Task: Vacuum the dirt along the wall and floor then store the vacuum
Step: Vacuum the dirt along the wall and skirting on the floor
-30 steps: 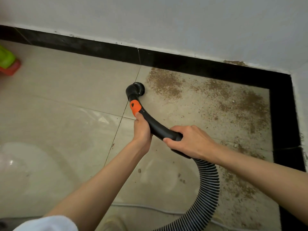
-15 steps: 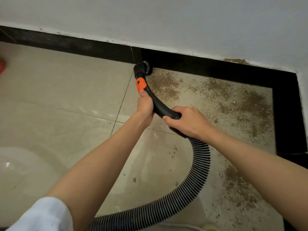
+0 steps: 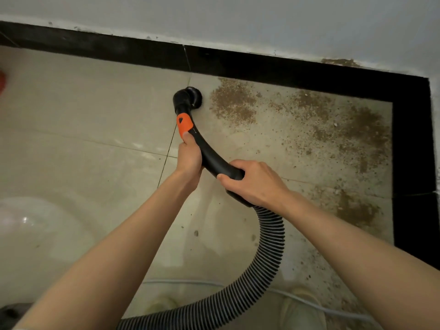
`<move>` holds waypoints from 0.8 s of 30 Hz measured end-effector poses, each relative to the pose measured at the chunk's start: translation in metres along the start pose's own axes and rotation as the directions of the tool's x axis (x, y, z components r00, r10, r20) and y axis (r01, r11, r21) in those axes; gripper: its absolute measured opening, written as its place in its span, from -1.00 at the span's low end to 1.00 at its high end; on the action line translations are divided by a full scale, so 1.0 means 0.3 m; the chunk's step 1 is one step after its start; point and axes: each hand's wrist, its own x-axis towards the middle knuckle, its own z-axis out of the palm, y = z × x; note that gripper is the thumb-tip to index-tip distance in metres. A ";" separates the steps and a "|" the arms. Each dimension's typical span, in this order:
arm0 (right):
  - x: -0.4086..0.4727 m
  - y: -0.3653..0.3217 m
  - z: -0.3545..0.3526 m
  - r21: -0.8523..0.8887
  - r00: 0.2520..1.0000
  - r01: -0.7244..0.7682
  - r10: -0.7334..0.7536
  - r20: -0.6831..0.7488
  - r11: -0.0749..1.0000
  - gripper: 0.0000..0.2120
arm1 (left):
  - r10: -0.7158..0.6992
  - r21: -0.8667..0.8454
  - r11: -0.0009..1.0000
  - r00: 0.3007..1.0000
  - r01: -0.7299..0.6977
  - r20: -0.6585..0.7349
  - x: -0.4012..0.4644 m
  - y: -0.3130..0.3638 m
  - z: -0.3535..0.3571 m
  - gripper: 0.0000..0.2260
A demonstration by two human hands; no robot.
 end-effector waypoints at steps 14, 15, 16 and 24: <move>-0.234 -0.014 0.278 0.032 0.978 0.121 -0.125 0.170 0.992 -0.73 | 0.029 0.043 0.999 0.982 -0.021 -0.185 -0.216 -0.260 -0.324 -0.50; -0.234 -0.018 0.275 0.037 0.977 0.124 -0.128 0.168 0.992 -0.74 | 0.033 0.031 0.999 0.980 -0.028 -0.197 -0.217 -0.257 -0.321 -0.47; -0.233 -0.016 0.272 0.038 0.979 0.123 -0.128 0.162 0.992 -0.74 | 0.039 0.031 0.999 0.978 -0.033 -0.207 -0.214 -0.260 -0.315 -0.45; -0.301 0.143 0.240 0.005 0.998 0.049 -0.049 0.028 0.999 -0.76 | 0.081 0.108 0.992 0.992 -0.070 -0.097 -0.240 -0.334 -0.141 -0.50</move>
